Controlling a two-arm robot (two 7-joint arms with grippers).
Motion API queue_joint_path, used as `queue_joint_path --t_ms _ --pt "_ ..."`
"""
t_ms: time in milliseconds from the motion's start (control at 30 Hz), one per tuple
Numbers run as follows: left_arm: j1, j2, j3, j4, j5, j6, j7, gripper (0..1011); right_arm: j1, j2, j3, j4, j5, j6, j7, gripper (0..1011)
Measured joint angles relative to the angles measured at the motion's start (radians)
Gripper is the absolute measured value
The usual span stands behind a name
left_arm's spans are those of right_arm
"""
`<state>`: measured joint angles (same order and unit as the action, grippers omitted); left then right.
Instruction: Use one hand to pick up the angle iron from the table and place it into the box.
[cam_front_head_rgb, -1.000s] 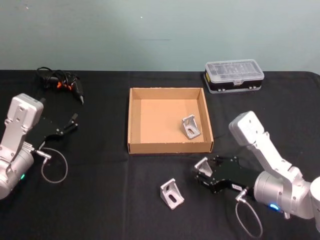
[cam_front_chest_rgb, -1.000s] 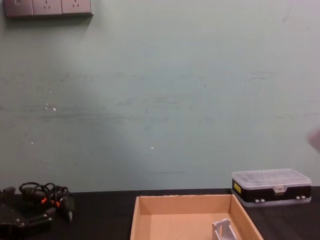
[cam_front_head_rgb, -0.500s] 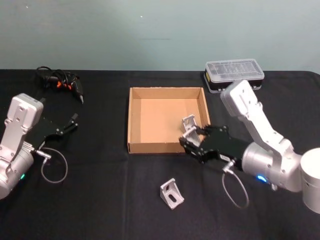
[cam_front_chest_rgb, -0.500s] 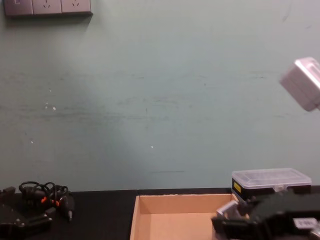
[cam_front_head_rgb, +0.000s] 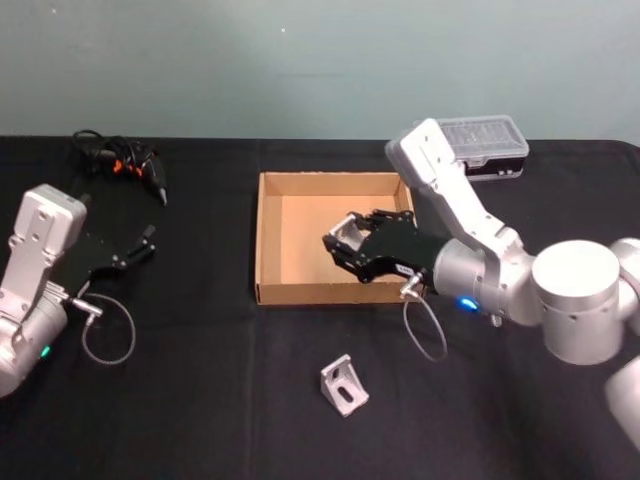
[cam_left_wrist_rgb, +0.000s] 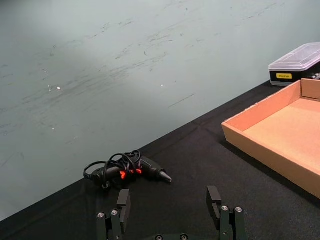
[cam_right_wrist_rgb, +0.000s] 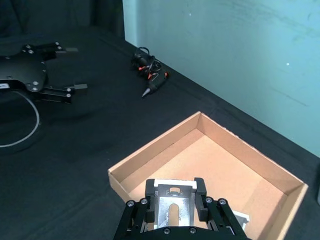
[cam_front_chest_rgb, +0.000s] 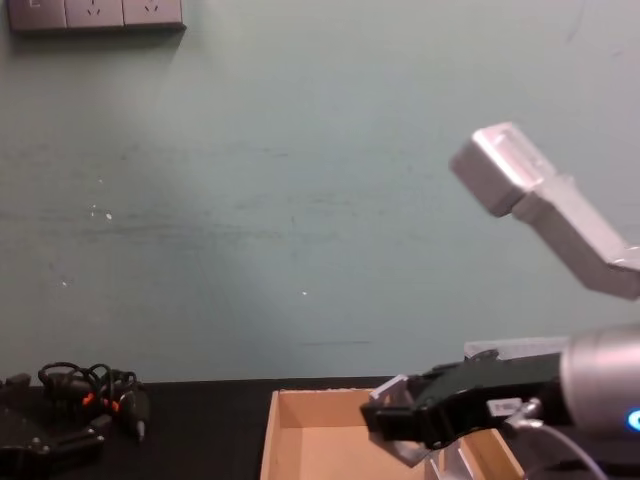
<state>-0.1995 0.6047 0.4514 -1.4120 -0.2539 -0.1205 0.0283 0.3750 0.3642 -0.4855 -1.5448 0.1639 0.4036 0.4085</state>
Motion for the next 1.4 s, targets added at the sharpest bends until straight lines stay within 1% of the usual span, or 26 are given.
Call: queue_joint_path --t_ms 33,67,100,233,300,433,567,800,1033,1300,1367,1400 --pt "0.0 0.0 0.0 0.0 0.0 0.0 0.0 1000 0.016 -0.011 -0.008 0.028 -0.004 -0.001 0.004 450" --pt "0.0 0.0 0.0 0.0 0.0 0.0 0.0 1000 0.022 -0.015 -0.01 0.038 -0.006 -0.001 0.007 450" --pt "0.0 0.0 0.0 0.0 0.0 0.0 0.0 1000 0.036 -0.026 -0.015 0.063 -0.01 -0.002 0.01 450" --pt "0.0 0.0 0.0 0.0 0.0 0.0 0.0 1000 0.06 -0.042 -0.024 0.106 -0.017 -0.006 0.016 450" --pt "0.0 0.0 0.0 0.0 0.0 0.0 0.0 1000 0.083 -0.057 -0.032 0.15 -0.026 -0.011 0.019 450" --pt "0.0 0.0 0.0 0.0 0.0 0.0 0.0 1000 0.105 -0.072 -0.037 0.193 -0.035 -0.018 0.02 450" --pt "0.0 0.0 0.0 0.0 0.0 0.0 0.0 1000 0.136 -0.094 -0.041 0.26 -0.048 -0.03 0.021 450" --pt "0.0 0.0 0.0 0.0 0.0 0.0 0.0 1000 0.164 -0.119 -0.044 0.334 -0.063 -0.042 0.024 450" --pt "0.0 0.0 0.0 0.0 0.0 0.0 0.0 1000 0.173 -0.13 -0.048 0.367 -0.076 -0.049 0.032 450" --pt "0.0 0.0 0.0 0.0 0.0 0.0 0.0 1000 0.176 -0.136 -0.047 0.385 -0.086 -0.055 0.039 460" --pt "0.0 0.0 0.0 0.0 0.0 0.0 0.0 1000 0.176 -0.136 -0.047 0.386 -0.087 -0.055 0.04 518" --pt "0.0 0.0 0.0 0.0 0.0 0.0 0.0 1000 0.176 -0.137 -0.045 0.387 -0.088 -0.056 0.041 564"
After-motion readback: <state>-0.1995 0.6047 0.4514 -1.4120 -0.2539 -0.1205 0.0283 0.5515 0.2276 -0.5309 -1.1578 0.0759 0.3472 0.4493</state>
